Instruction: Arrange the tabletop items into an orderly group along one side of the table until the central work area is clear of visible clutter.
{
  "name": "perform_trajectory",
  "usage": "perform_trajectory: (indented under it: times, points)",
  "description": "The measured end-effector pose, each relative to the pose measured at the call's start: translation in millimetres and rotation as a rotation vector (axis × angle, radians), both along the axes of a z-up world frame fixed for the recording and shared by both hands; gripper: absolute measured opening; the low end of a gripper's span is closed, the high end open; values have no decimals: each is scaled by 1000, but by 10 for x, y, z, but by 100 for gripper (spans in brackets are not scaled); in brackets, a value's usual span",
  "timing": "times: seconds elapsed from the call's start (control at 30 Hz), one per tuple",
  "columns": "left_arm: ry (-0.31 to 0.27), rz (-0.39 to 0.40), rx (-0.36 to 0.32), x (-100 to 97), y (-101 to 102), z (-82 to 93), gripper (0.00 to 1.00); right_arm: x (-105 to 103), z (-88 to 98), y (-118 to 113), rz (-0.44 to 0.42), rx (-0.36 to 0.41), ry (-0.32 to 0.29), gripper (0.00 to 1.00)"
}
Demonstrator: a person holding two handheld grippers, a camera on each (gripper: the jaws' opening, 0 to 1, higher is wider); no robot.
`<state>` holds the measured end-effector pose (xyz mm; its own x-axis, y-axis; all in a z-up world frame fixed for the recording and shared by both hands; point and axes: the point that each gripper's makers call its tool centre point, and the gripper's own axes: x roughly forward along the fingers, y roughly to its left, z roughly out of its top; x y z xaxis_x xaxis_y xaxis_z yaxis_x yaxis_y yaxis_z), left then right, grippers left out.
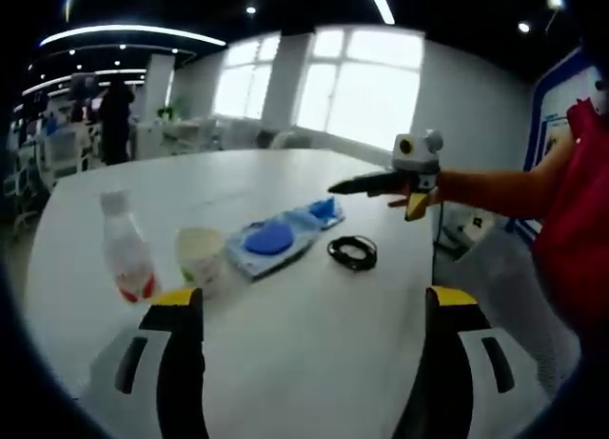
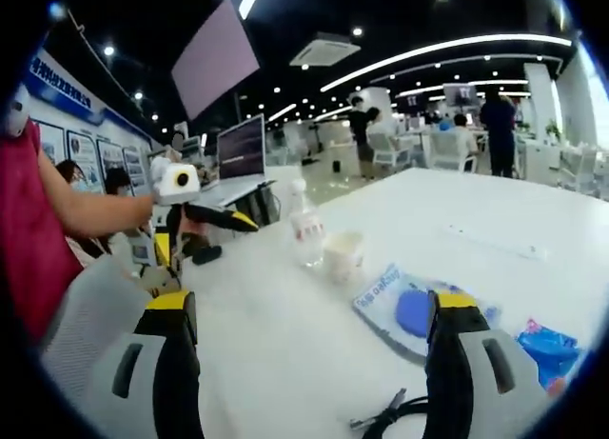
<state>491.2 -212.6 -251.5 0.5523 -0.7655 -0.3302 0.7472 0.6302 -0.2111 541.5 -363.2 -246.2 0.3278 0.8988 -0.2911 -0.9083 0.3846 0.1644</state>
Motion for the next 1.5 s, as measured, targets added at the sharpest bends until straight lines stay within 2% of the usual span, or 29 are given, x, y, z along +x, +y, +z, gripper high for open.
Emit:
perform_trajectory:
  times: [0.33,0.7,0.93,1.1,1.3,1.5]
  points:
    - [-9,-9,-31,-84,-335,78,93,-143,-76,-439,-60,-8,21,100]
    - [-1,-37,-29,-124,-670,29,92,-191,-137,-908,-149,-7,37,100]
    - [5,-48,-28,-101,-783,29,91,-123,-183,-1125,-202,-4,47,99]
    - [11,-51,-26,-70,-815,12,90,-18,-362,-1259,-263,-21,77,99]
    - [37,-67,-14,-59,-894,-88,89,124,-591,-1409,-341,-71,99,92]
    - [55,-99,-4,-34,-1036,-147,88,276,-809,-1537,-420,-161,136,74]
